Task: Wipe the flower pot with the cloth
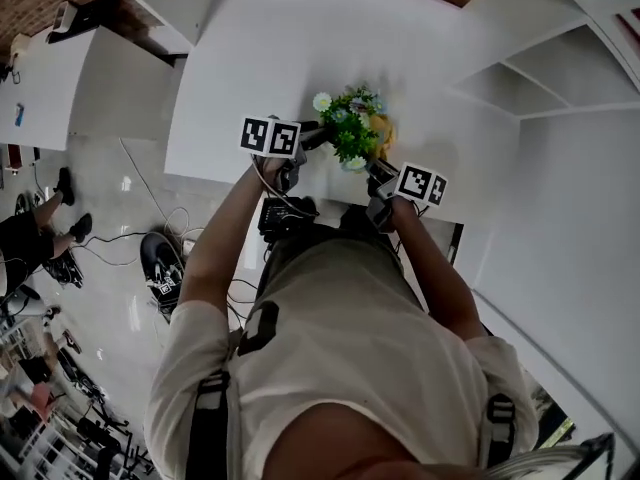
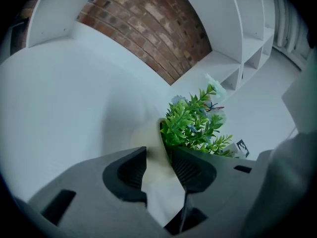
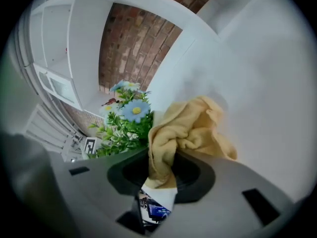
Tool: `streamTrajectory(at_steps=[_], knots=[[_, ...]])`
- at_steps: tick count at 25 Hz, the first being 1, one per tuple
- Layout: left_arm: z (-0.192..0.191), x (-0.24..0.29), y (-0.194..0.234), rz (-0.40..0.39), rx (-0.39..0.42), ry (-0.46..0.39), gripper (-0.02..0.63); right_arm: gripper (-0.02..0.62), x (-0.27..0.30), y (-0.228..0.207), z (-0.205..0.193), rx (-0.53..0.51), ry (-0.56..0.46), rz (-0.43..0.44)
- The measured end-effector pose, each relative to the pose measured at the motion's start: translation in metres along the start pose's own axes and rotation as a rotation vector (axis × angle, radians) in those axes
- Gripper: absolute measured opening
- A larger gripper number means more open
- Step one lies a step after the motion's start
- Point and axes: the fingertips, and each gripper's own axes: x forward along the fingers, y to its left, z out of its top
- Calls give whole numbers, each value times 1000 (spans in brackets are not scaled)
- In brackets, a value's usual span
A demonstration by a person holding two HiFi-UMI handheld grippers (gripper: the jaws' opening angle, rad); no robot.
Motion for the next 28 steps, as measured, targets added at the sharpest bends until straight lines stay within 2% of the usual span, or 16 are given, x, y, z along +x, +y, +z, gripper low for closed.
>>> streamTrajectory(at_steps=[3, 6, 8, 11, 14, 16, 18, 21, 23, 25, 28], knots=[[-1, 2, 2, -16, -120, -45, 168, 124, 5, 0, -10, 1, 36, 3], [-3, 4, 3, -35, -265, -131, 161, 124, 9, 3, -33, 10, 89, 17], [-4, 2, 3, -33, -331, -189, 160, 124, 13, 9, -50, 20, 123, 37], [-10, 1, -1, -8, -362, -230, 158, 124, 19, 17, -70, 47, 174, 74], [-21, 3, -9, 2, -348, -216, 168, 126, 22, 17, -76, 54, 187, 76], [-29, 1, -15, -14, -313, -167, 175, 126, 19, 14, -70, 53, 167, 65], [-38, -2, -21, -41, -236, -88, 241, 124, 12, 10, -61, 54, 133, 53], [-26, -14, -10, -6, -44, -44, 295, 124, 3, -1, -42, 54, 80, 24], [-4, -18, -1, 15, 90, -41, 299, 124, -1, -6, -30, 59, 54, 12], [13, -14, -3, -14, 205, -16, 309, 124, -2, -8, -24, 60, 47, 9], [19, 2, -17, -91, 363, 74, 319, 124, -1, -4, -29, 44, 69, 18]])
